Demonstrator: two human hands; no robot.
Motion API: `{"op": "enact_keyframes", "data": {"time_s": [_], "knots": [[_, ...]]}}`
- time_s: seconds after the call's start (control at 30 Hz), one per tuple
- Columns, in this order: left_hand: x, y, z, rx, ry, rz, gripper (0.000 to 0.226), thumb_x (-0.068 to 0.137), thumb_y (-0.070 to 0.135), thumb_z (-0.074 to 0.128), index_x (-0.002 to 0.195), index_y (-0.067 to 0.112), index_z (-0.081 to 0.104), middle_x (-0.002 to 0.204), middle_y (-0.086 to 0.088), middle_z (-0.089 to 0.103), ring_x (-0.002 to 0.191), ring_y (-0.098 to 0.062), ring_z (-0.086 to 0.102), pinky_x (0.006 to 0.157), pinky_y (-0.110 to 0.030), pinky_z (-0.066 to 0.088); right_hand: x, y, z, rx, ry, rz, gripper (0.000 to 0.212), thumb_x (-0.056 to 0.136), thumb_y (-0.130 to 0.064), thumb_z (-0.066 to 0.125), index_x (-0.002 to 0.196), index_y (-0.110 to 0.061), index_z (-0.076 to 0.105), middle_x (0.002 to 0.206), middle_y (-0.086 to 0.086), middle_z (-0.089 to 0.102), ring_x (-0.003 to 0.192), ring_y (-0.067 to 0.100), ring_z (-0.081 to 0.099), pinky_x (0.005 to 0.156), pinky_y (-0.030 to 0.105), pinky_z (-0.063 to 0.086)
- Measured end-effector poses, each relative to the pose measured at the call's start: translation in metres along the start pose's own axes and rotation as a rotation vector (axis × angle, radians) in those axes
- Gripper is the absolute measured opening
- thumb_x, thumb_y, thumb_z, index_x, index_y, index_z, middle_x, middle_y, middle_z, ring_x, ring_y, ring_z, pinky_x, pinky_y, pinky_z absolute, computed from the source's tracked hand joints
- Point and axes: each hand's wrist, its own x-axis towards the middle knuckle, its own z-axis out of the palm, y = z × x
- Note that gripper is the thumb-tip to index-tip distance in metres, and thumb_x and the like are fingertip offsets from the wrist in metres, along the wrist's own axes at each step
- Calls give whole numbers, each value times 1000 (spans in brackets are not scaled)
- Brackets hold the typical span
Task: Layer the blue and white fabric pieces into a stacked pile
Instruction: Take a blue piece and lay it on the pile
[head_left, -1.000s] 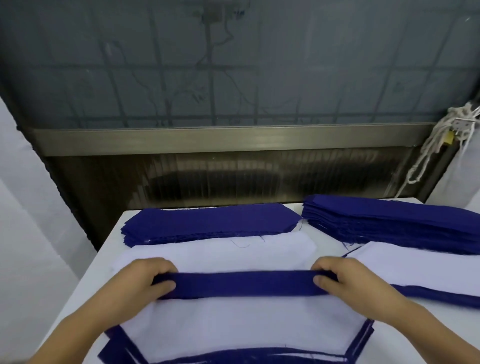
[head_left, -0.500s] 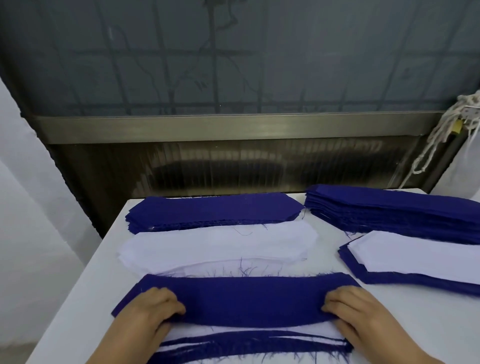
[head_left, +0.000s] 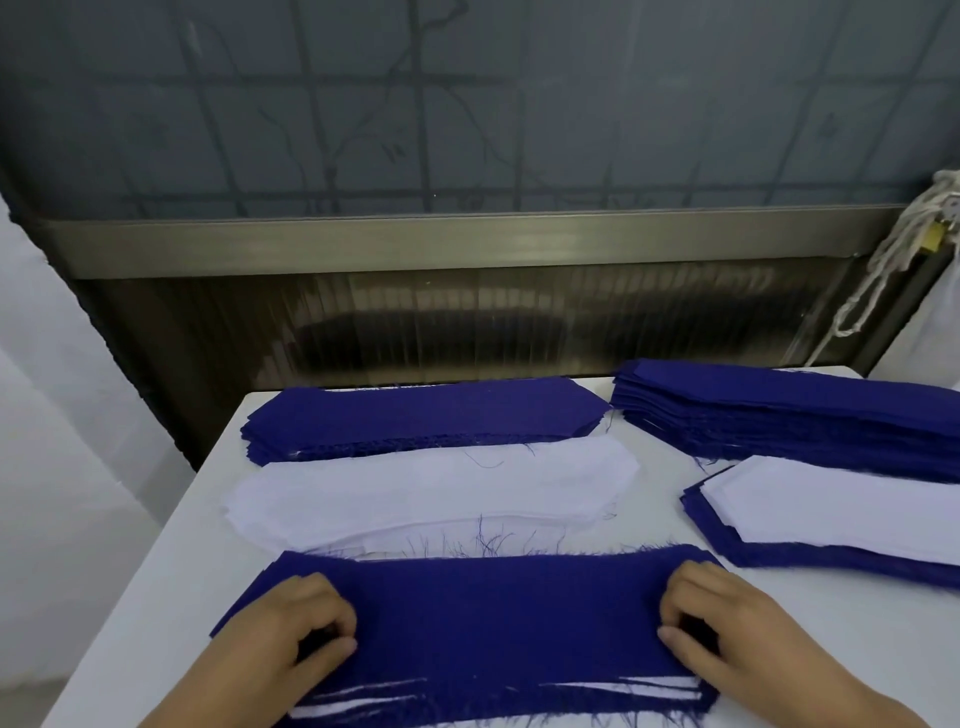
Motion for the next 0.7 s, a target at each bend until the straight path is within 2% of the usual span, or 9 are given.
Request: {"op": "enact_keyframes", "data": {"time_s": [0.07, 0.17, 0.23, 0.3, 0.37, 0.43, 0.53, 0.7], "knots": [[3, -5, -3, 11, -3, -52, 20, 83, 33, 71, 72, 44, 59, 94, 23, 58, 87, -3, 56, 76, -21, 47, 3, 8, -7, -8, -99, 45, 22, 79, -22, 72, 72, -32, 53, 78, -21, 51, 72, -2, 48, 69, 16, 43], [14, -8, -8, 40, -27, -116, 19, 83, 34, 69, 69, 41, 58, 86, 19, 60, 85, -1, 56, 73, -17, 46, 16, 16, -16, -59, -230, 92, 15, 83, -33, 55, 71, -36, 46, 78, -19, 49, 74, 0, 48, 68, 13, 38], [29, -6, -9, 60, 25, -112, 19, 85, 33, 67, 70, 40, 58, 81, 20, 59, 86, 1, 54, 72, -16, 46, 35, 14, -18, -28, -210, 121, 17, 86, -32, 56, 72, -38, 48, 79, -18, 51, 78, 1, 51, 67, 12, 39], [52, 3, -11, 83, 92, -96, 13, 89, 34, 63, 78, 41, 60, 85, 24, 56, 87, 4, 52, 75, -13, 45, 60, 12, -15, 54, -142, 142, 19, 90, -29, 59, 76, -40, 52, 85, -20, 54, 85, 1, 53, 70, 13, 42], [81, 10, -11, 107, 169, -79, 7, 91, 35, 60, 91, 41, 62, 93, 26, 54, 89, 6, 51, 77, -8, 42, 90, 12, -9, 112, -82, 152, 10, 93, -29, 58, 87, -38, 57, 92, -22, 53, 90, 0, 53, 76, 14, 44], [113, 14, -10, 102, 244, -76, 13, 92, 34, 59, 103, 37, 63, 100, 26, 52, 92, 4, 50, 78, -5, 37, 123, 14, 0, 130, -30, 155, 7, 96, -29, 55, 100, -33, 59, 99, -22, 52, 94, -1, 52, 80, 13, 43], [158, 19, -8, 82, 308, -85, 19, 93, 30, 59, 112, 31, 63, 110, 20, 55, 98, 0, 51, 82, -8, 37, 171, 17, 15, 107, 28, 176, 18, 98, -28, 53, 115, -27, 58, 109, -17, 51, 100, 2, 50, 87, 15, 44], [213, 17, -6, -3, 253, -122, 26, 96, 26, 55, 121, 23, 61, 122, 9, 57, 108, -7, 52, 92, -18, 43, 220, 31, 34, 63, -16, 236, 20, 97, -30, 54, 117, -27, 55, 117, -9, 52, 106, 8, 47, 93, 23, 44]]}}
